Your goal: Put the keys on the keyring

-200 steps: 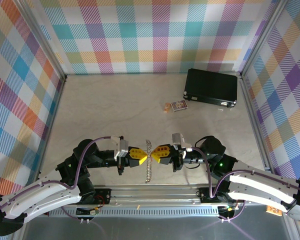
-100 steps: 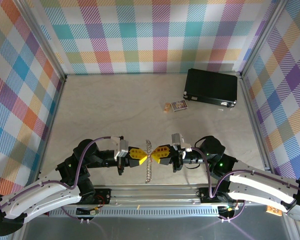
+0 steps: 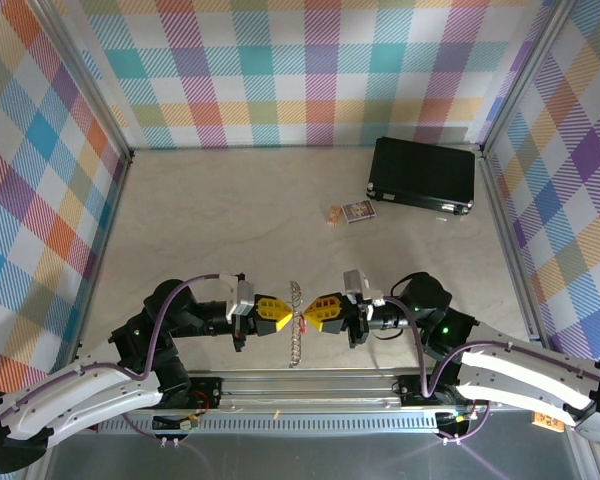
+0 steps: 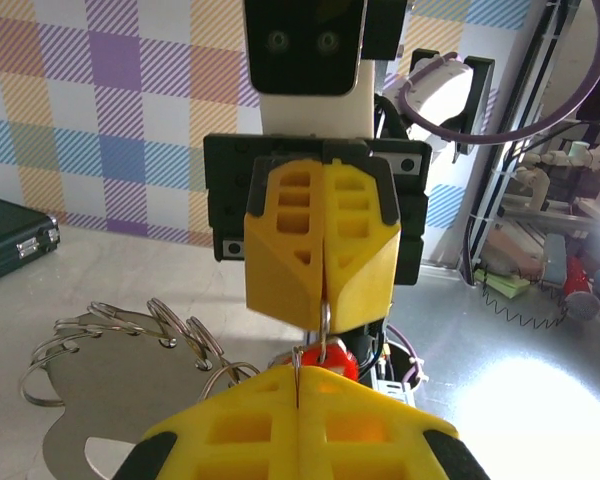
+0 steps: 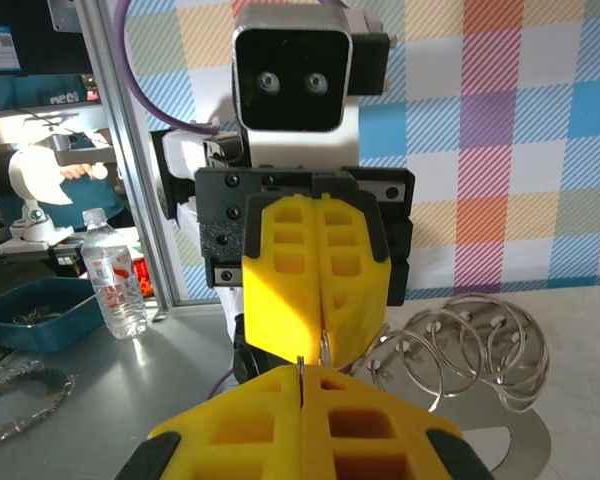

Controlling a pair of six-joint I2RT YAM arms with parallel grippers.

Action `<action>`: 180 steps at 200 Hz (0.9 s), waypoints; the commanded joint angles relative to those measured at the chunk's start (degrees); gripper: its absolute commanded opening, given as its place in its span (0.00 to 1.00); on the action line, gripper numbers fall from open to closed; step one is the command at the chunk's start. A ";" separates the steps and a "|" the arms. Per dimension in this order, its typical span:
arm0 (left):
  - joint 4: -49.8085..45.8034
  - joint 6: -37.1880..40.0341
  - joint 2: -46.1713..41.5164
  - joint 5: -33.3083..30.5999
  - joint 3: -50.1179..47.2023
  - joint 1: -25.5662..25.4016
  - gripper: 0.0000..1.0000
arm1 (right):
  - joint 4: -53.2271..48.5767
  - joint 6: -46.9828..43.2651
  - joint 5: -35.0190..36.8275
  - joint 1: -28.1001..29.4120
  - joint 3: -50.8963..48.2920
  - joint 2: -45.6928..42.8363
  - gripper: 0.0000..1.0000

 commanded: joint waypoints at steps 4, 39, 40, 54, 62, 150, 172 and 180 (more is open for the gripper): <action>0.36 0.86 -0.65 0.33 1.07 -0.60 0.00 | -0.73 -1.28 -1.19 0.42 0.88 -1.90 0.00; 0.86 0.78 0.52 0.21 1.12 -0.62 0.00 | -2.60 -1.14 -0.55 0.39 0.66 -4.45 0.00; 0.82 0.76 0.55 0.16 1.13 -0.62 0.00 | -2.64 -1.15 -0.47 0.41 0.62 -4.56 0.00; 0.38 0.83 0.83 0.20 1.48 -0.61 0.00 | -3.60 -1.19 0.04 0.37 0.71 -5.26 0.00; 0.25 0.83 0.71 0.15 1.48 -0.62 0.00 | -4.20 -1.25 0.35 0.35 0.93 -5.58 0.00; -0.88 1.01 0.75 -0.05 1.57 -0.62 0.00 | -5.87 -1.16 0.83 0.37 2.51 -4.40 0.00; -0.73 0.99 1.01 0.03 1.49 -0.62 0.00 | -5.87 -1.20 0.79 0.37 2.46 -4.00 0.00; -0.55 0.92 1.08 0.03 1.40 -0.62 0.00 | -5.90 -1.21 0.84 0.34 2.36 -4.10 0.00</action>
